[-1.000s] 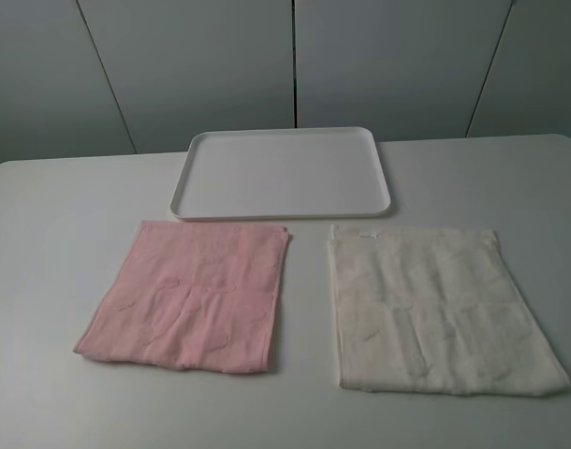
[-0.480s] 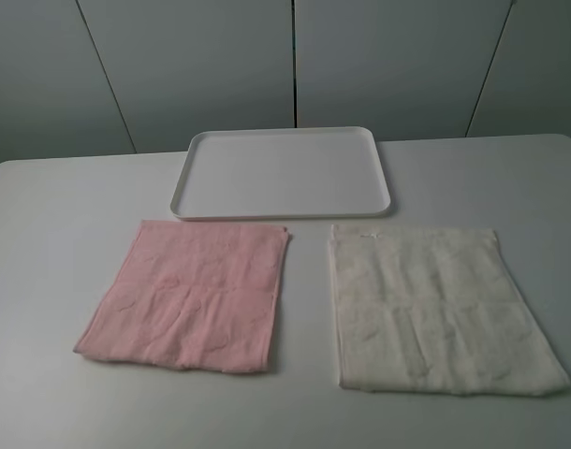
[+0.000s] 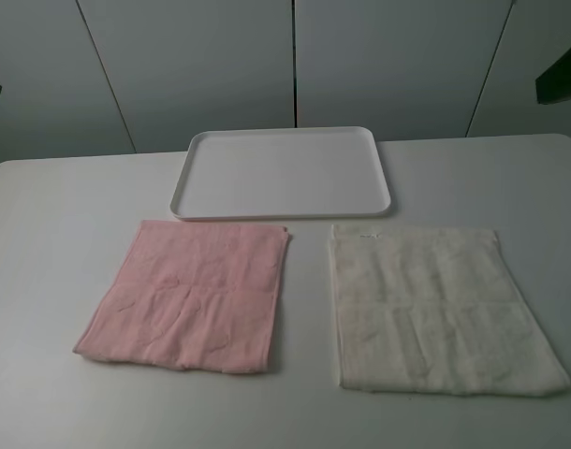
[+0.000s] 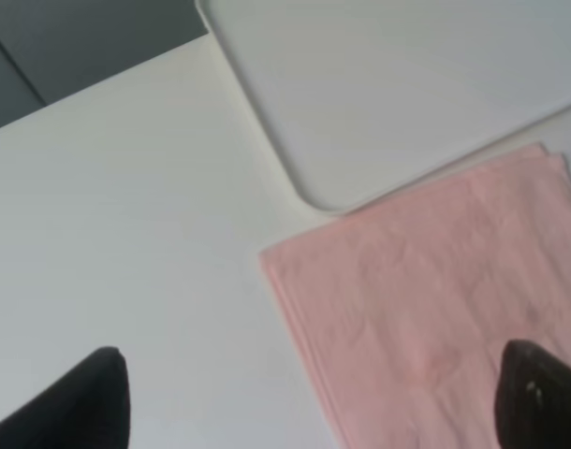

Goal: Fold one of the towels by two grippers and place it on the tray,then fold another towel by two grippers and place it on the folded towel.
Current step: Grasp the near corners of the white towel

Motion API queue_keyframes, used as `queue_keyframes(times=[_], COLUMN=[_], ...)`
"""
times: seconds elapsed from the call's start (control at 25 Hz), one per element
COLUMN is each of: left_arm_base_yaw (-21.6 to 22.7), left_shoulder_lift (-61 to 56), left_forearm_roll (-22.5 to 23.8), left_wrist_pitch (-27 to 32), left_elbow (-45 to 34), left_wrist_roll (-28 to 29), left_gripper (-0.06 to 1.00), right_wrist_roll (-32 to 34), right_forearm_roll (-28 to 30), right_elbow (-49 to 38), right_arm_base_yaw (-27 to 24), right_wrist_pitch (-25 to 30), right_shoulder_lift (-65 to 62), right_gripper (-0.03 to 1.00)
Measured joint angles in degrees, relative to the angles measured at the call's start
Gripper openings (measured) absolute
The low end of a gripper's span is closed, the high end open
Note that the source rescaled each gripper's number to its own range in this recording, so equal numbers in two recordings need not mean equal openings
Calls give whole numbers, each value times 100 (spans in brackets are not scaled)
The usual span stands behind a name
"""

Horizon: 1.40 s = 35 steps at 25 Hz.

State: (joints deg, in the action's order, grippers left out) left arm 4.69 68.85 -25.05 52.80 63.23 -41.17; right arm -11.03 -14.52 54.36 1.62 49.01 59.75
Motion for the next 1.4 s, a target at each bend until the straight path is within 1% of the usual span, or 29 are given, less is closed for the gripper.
queue_keyframes(times=[0.08, 0.24, 0.44, 0.56, 0.64, 0.72, 0.88, 1.04, 1.16, 1.4], left_arm_base_yaw=[-429, -1419, -2787, -3565, -4040, -4491, -5157, -5678, -5988, -6496], left_shoulder_lift=[445, 1266, 2198, 2809, 3281, 3715, 4505, 5071, 5320, 5602], left_forearm_roll=[122, 400, 785, 989, 1201, 1429, 1581, 1620, 1686, 1854], left_wrist_pitch=[-108, -164, -299, -313, -272, -108, 221, 498, 627, 673], left_elbow=[197, 575, 946, 1263, 1532, 1846, 2438, 2876, 3002, 2999], left_wrist_roll=[-38, -63, -63, -13, 37, 45, 62, 73, 141, 309], left_gripper=[100, 100, 100, 100, 100, 100, 100, 100, 100, 100], right_wrist_roll=[-249, -404, -444, -444, -444, -444, -444, -419, -385, -310], right_forearm_roll=[-289, -391, -402, -402, -402, -342, -226, -149, -106, 6], right_elbow=[220, 531, 586, 586, 586, 586, 586, 586, 586, 586], right_arm_base_yaw=[0, -27, -314, -373, -373, -382, -382, -382, -382, -382], right_wrist_pitch=[0, 64, 242, 344, 403, 469, 616, 683, 706, 790], right_shoulder_lift=[354, 754, 802, 802, 802, 802, 802, 802, 802, 816], right_gripper=[100, 100, 100, 100, 100, 100, 100, 100, 100, 100])
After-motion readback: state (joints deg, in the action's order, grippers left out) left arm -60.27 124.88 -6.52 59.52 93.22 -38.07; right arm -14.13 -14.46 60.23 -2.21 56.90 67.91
